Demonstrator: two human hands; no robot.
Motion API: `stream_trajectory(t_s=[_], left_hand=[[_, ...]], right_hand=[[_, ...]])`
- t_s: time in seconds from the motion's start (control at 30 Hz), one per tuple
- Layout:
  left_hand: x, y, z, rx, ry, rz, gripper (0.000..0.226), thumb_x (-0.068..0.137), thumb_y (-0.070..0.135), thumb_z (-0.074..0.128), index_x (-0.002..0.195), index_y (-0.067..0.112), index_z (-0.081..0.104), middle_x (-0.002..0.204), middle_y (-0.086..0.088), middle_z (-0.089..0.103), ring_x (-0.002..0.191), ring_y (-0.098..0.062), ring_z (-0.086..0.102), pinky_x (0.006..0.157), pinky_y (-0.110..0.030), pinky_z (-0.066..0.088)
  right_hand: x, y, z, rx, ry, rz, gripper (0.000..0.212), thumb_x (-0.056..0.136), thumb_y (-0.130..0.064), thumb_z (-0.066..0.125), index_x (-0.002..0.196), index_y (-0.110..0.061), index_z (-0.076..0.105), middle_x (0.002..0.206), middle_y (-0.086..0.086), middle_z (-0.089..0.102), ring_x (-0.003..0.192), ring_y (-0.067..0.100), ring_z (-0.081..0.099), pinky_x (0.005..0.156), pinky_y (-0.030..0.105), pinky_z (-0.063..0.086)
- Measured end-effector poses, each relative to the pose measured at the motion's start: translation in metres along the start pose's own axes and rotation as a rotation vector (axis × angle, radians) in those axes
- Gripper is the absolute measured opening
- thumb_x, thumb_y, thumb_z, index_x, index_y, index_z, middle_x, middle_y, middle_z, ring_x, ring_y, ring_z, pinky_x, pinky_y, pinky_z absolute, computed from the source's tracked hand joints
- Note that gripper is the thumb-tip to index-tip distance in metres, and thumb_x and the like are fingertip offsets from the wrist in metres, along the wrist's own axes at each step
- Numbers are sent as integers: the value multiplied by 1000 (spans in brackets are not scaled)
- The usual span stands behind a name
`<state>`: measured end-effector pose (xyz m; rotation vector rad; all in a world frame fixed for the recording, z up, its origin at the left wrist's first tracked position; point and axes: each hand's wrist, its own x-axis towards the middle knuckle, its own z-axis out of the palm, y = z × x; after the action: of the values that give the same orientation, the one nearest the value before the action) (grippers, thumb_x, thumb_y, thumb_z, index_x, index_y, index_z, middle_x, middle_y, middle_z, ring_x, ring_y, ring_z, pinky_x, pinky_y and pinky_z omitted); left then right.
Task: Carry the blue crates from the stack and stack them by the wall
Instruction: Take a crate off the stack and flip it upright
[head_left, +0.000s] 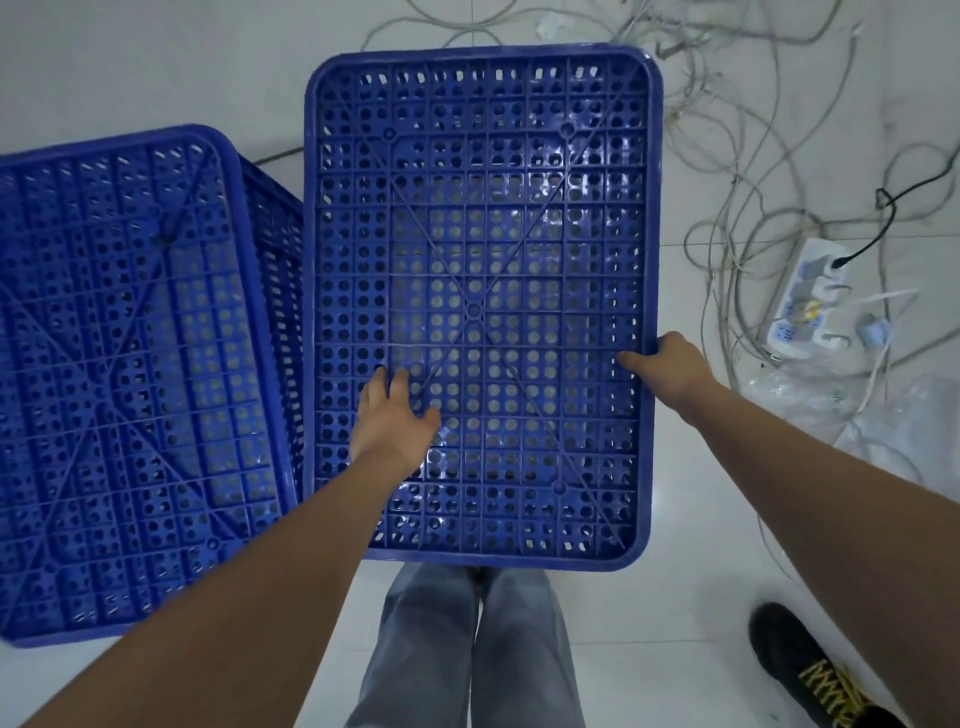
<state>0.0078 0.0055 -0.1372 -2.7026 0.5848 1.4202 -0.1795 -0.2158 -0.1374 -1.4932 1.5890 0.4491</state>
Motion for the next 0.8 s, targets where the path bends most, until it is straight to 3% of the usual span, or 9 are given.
stream_trajectory(t_s=[0.13, 0.2, 0.27, 0.47, 0.63, 0.73, 0.8], left_hand=[[0, -1, -3, -22, 23, 26, 70, 95, 41, 44, 153, 25, 9, 161, 4, -5, 148, -22, 5, 103, -44, 43], [-1, 0, -4, -27, 40, 17, 68, 95, 41, 44, 152, 23, 11, 161, 2, -3, 147, -22, 7, 104, -45, 42], [-4, 2, -4, -47, 58, -7, 68, 96, 41, 43, 152, 22, 10, 161, 2, -4, 147, -23, 8, 104, -44, 42], [-6, 4, -11, -216, 75, -73, 66, 97, 45, 39, 153, 24, 10, 162, 6, -10, 147, -24, 17, 87, -40, 52], [-9, 4, -14, -399, -15, -104, 67, 96, 54, 34, 153, 31, 9, 162, 7, -12, 149, -24, 9, 96, -38, 40], [-9, 8, -16, -472, -126, -122, 66, 96, 57, 29, 153, 35, 6, 162, 3, -12, 149, -26, 8, 104, -40, 34], [-7, 11, -17, -501, -215, -139, 67, 96, 59, 25, 153, 32, 5, 162, 2, -10, 149, -26, 6, 114, -44, 22]], right_hand=[[-7, 0, -3, -26, 80, -54, 33, 89, -28, 62, 101, -1, 47, 98, 15, 52, 82, 26, 49, 63, 30, 39], [-14, -2, -5, -25, 104, -95, 32, 90, -26, 61, 104, 1, 50, 96, 13, 54, 81, 26, 50, 57, 28, 37], [-23, -2, -7, -31, 124, -142, 24, 91, -24, 59, 98, -3, 49, 93, 10, 53, 80, 25, 50, 50, 25, 33], [-57, -12, -9, 55, 217, -256, 18, 88, -20, 62, 89, -7, 49, 71, -6, 49, 64, 13, 48, 51, 20, 32], [-93, -24, -10, 103, 290, -335, 20, 82, -17, 68, 85, -6, 52, 68, -3, 54, 60, 10, 50, 53, 20, 40], [-110, -30, -10, 84, 326, -389, 25, 80, -19, 71, 84, -1, 53, 75, 16, 60, 65, 30, 55, 61, 38, 48], [-120, -36, -9, 57, 353, -437, 25, 79, -20, 71, 82, -3, 53, 75, 18, 60, 69, 36, 57, 59, 37, 47]])
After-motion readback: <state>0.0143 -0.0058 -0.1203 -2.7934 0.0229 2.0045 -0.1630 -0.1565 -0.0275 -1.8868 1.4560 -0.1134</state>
